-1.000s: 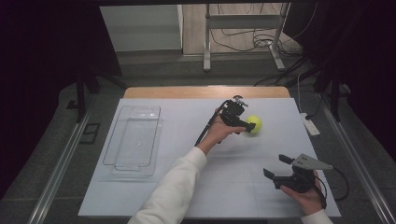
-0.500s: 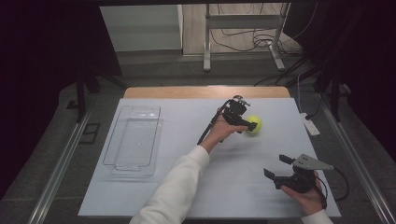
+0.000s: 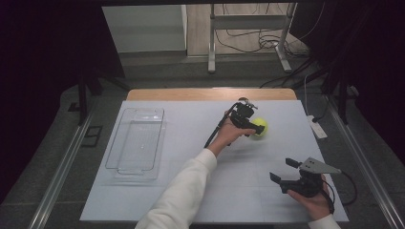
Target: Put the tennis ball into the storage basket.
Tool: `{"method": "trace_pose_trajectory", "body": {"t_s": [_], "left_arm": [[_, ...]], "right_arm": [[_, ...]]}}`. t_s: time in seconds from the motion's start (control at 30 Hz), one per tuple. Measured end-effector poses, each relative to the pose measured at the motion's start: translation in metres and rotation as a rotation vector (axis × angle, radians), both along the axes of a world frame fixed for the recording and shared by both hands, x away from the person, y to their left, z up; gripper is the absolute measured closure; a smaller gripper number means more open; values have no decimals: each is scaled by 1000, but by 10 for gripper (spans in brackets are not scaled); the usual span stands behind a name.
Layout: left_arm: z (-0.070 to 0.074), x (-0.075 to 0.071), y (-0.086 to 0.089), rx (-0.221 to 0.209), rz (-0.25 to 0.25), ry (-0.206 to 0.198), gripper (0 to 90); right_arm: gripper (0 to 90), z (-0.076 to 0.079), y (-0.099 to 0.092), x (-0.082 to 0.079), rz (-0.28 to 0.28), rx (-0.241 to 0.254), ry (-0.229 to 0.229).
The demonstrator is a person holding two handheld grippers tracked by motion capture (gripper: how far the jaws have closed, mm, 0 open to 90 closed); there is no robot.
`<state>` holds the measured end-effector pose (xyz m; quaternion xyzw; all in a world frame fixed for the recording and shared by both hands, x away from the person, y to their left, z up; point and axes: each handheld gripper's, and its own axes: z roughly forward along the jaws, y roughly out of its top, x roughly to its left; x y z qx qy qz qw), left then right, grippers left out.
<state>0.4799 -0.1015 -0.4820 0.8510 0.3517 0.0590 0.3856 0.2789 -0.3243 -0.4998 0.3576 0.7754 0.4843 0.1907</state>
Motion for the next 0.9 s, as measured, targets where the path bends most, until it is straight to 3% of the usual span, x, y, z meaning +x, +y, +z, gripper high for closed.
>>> {"method": "trace_pose_trajectory", "body": {"t_s": [0.9], "left_arm": [[-13,6,-10,-5,10,17,129]], "right_arm": [[130,-1,0,1,1,-1,-1]]}}
